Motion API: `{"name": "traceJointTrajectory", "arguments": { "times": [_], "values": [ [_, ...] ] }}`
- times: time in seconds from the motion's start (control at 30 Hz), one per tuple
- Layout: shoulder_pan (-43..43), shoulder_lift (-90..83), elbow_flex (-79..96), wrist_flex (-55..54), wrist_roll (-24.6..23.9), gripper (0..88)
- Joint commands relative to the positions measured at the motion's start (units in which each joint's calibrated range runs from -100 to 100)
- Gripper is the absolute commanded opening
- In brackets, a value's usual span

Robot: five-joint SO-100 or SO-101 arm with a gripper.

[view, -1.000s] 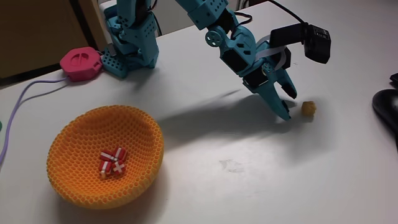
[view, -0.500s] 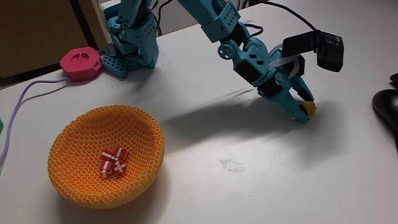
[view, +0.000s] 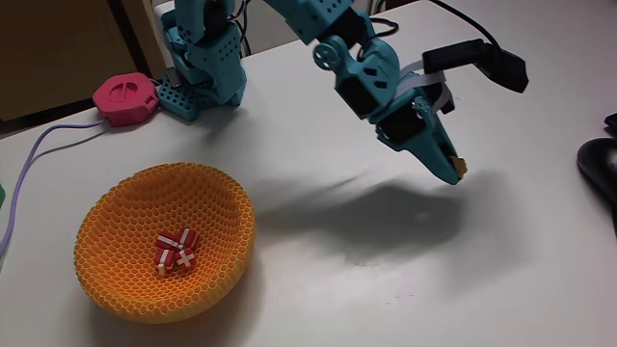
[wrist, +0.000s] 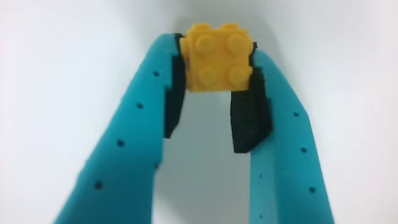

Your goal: Place cube pieces into the yellow basket

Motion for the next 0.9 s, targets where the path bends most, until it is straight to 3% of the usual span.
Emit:
{"name": "traceJointTrajectory", "arguments": {
  "times": [0.0, 0.2, 0.3, 0.43, 0.57, 0.73, 0.87],
  "values": [
    [13.53, -27.08, 4.28, 22.45, 8.40, 0.0],
    [45.68, -48.29, 17.57, 29.75, 17.24, 0.0],
    [54.35, -48.95, 19.40, 29.75, 20.12, 0.0],
    [56.96, -48.76, 20.46, 29.49, 21.93, 2.5],
    [57.05, -48.86, 17.95, 37.48, 25.45, 32.8],
    [57.14, -49.24, 16.70, 43.83, 27.59, 42.5],
    [55.09, -49.90, 15.35, 46.26, 26.28, 42.8]
  ]
}}
